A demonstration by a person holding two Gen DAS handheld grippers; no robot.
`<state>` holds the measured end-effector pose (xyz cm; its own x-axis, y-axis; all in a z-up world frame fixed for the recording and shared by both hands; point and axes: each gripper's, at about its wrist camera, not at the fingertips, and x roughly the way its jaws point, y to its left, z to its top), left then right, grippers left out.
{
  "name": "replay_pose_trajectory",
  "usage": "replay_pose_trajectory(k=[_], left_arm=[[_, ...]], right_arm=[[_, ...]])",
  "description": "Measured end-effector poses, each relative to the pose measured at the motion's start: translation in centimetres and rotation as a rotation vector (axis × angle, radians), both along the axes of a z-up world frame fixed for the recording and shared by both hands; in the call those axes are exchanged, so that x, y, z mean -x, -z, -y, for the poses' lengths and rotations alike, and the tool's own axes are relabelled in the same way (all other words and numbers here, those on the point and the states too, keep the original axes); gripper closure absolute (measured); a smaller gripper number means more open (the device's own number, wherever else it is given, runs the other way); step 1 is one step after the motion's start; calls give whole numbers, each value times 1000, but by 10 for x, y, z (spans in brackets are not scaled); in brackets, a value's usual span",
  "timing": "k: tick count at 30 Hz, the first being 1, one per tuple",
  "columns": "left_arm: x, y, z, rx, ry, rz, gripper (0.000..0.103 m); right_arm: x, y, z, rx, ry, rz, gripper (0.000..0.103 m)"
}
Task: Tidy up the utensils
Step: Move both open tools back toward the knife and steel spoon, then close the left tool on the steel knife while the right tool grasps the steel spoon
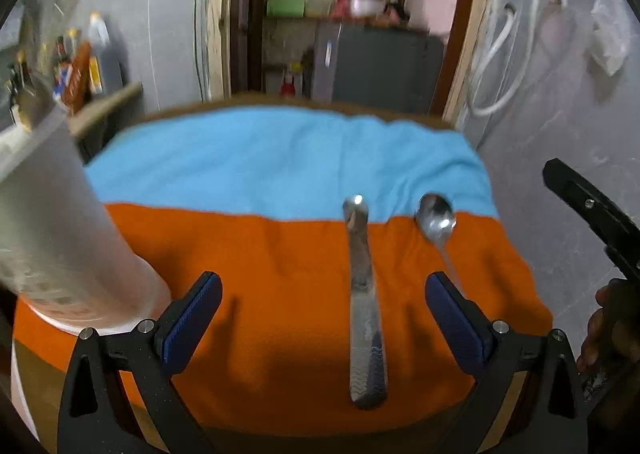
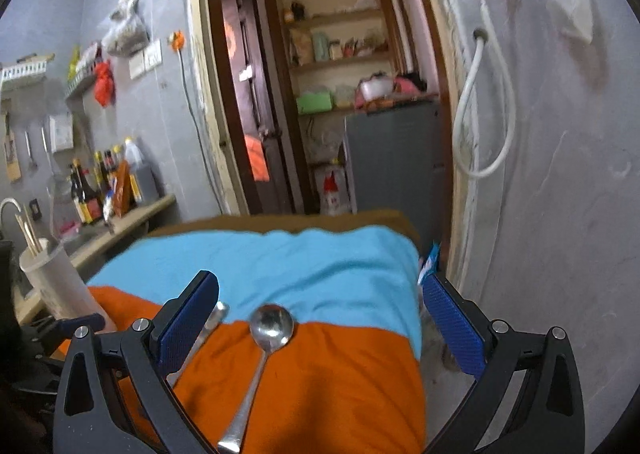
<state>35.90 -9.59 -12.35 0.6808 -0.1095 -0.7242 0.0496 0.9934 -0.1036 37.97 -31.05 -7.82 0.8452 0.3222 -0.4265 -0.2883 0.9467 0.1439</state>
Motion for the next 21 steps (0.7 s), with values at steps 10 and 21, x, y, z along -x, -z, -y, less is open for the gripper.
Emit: replay_pose_trajectory(k=[10, 21], left_arm=[[-34, 22, 13, -87, 55, -113, 31], [-58, 24, 21, -119, 129, -104, 66]], right_arm=[[-30, 19, -11, 21, -49, -129, 6], [-57, 44, -28, 79, -143, -327, 28]])
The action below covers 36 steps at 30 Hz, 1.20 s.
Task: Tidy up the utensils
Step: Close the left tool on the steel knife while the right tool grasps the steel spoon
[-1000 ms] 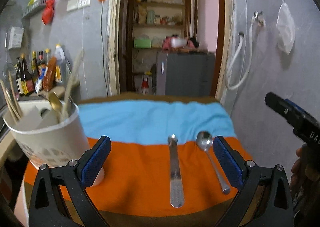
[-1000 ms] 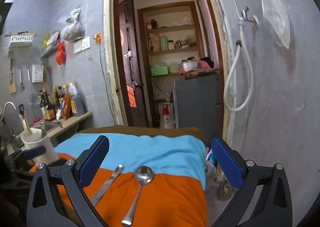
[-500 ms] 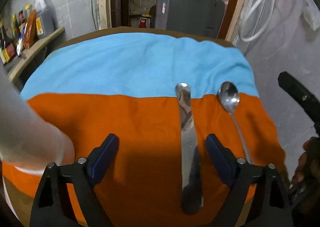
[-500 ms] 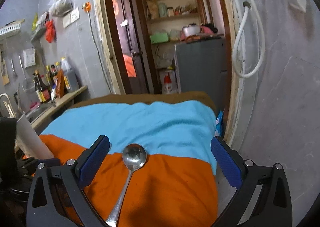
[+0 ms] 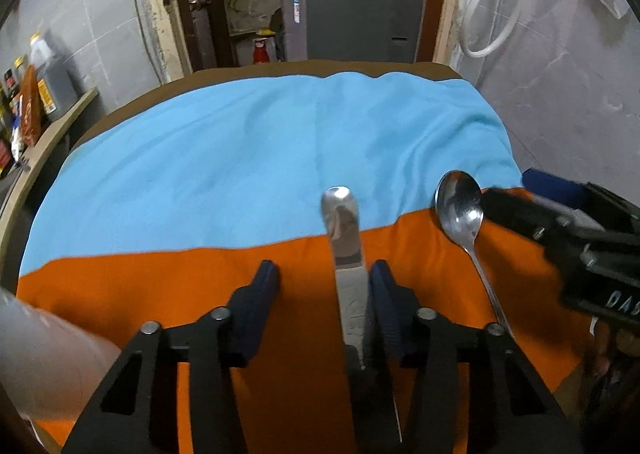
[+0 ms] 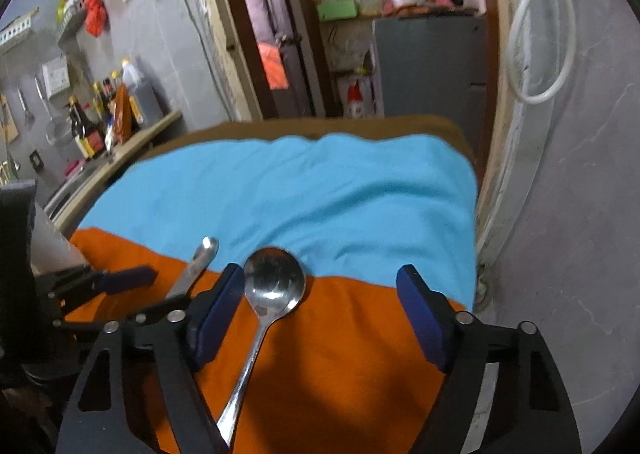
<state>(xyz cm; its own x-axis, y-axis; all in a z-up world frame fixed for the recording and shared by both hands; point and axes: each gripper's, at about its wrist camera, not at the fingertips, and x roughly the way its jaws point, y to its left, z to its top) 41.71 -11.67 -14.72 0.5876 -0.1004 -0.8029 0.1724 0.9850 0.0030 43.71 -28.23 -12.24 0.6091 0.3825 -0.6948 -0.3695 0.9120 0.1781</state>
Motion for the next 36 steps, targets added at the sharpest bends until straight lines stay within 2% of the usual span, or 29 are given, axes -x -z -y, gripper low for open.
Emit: replay_pose_trajectory(k=[2, 4, 7, 13, 19, 26, 31, 33, 35, 36], left_arm=[[-2, -1, -3, 2, -10, 5, 80], [-3, -2, -11, 25, -31, 3, 85], [-1, -4, -22, 51, -68, -2, 88], [9, -10, -35, 75, -110, -14, 89], [12, -12, -30, 24, -84, -32, 89], [12, -11, -29, 2, -59, -34, 89], [13, -7, -23, -42, -49, -21, 89], [13, -7, -21, -47, -48, -15, 89], [13, -6, -22, -30, -56, -18, 90], [13, -7, -24, -10, -65, -20, 90]], right_arm=[[-3, 3, -4, 10, -18, -24, 30], [-4, 4, -7, 17, -32, -40, 32], [-7, 6, -14, 37, -52, -58, 33], [-7, 10, -24, 105, -70, -66, 33], [-7, 14, -41, 214, -68, -52, 31], [-15, 15, -44, 207, -61, -61, 29], [-14, 15, -48, 222, -55, -59, 30], [-14, 14, -49, 222, -51, -57, 32], [-13, 14, -49, 220, -44, -54, 40], [-12, 13, -49, 217, -41, -51, 50]])
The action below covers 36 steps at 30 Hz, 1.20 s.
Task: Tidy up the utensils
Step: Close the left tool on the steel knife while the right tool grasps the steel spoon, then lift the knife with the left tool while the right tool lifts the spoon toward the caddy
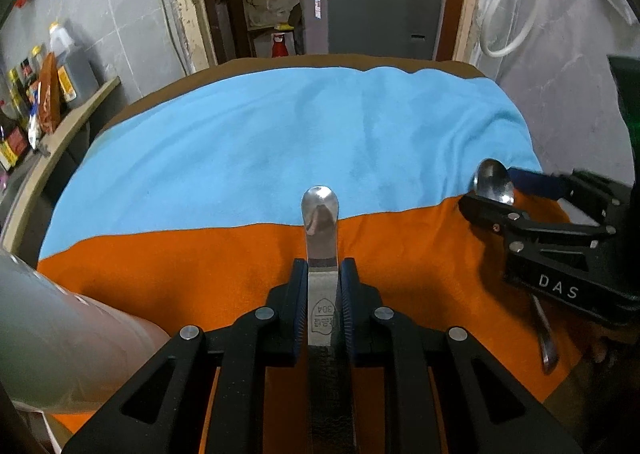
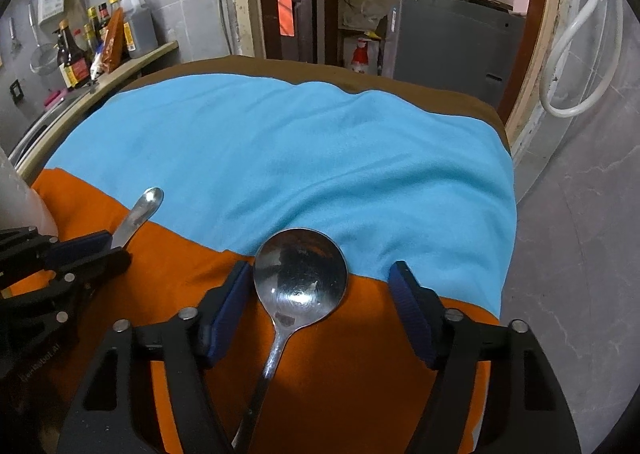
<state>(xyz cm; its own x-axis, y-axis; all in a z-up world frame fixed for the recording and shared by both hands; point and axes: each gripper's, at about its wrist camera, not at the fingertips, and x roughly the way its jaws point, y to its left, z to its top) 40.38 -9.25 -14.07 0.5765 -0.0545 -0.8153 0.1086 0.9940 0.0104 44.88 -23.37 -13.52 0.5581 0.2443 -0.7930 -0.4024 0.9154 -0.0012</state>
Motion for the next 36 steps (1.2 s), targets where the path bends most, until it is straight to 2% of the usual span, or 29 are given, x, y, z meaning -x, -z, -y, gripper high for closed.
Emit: replay_pose_trajectory(k=[1, 6, 8, 11, 15, 21, 30, 36], left_arm=[[0, 0, -3, 23, -9, -1, 90], [5, -5, -26, 240, -68, -24, 90], [13, -8, -29, 272, -74, -4, 90], [28, -15, -31, 302, -57, 50, 90], [51, -27, -36, 372, -22, 156, 90], [73, -42, -37, 378, -18, 263, 90], [104, -59, -32, 359, 13, 462, 90], [119, -64, -29, 345, 22, 545, 90]], right_arm=[[1, -1, 0, -8, -2, -1, 62], [3, -4, 4, -35, 2, -9, 62], [7, -8, 8, -83, 0, -4, 62], [26, -26, 14, -150, -21, 81, 62], [51, -42, 16, -187, -55, 197, 62], [81, -55, 6, -163, -105, 362, 62], [114, -61, -3, -127, -138, 551, 62], [129, -62, -10, -101, -154, 634, 62]])
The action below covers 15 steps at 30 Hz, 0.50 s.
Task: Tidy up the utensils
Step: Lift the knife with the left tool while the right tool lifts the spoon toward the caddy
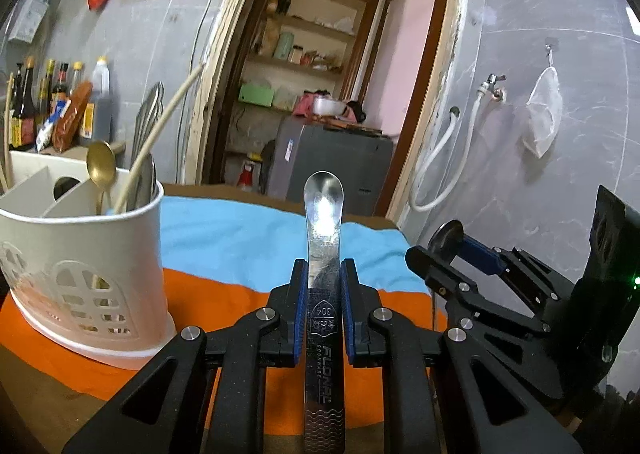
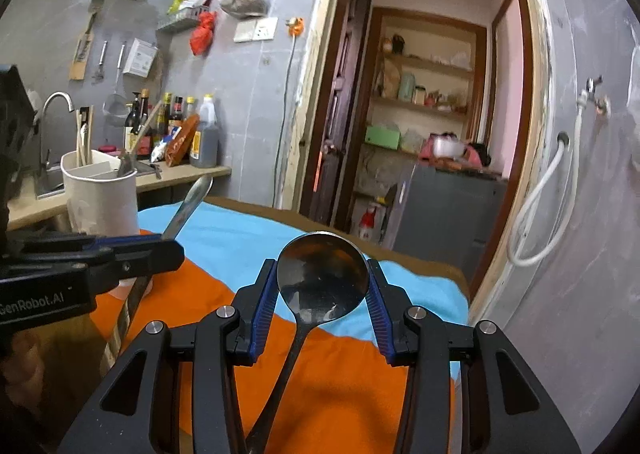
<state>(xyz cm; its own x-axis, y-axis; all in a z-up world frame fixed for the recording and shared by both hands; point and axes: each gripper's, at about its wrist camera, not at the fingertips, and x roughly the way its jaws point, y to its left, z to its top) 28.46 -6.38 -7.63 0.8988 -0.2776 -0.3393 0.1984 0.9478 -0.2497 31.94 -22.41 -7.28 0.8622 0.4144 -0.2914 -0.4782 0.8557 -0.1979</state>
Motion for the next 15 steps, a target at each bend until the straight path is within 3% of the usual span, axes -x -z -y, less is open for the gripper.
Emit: replay_pose_trajectory(k=[8, 15], left_arm=[[15, -11, -6, 8, -20, 59, 90], [18, -37, -24, 37, -65, 84, 90]], right_arm=[[10, -7, 6, -37, 11, 53, 62], [20, -32, 1, -77, 9, 104, 62]])
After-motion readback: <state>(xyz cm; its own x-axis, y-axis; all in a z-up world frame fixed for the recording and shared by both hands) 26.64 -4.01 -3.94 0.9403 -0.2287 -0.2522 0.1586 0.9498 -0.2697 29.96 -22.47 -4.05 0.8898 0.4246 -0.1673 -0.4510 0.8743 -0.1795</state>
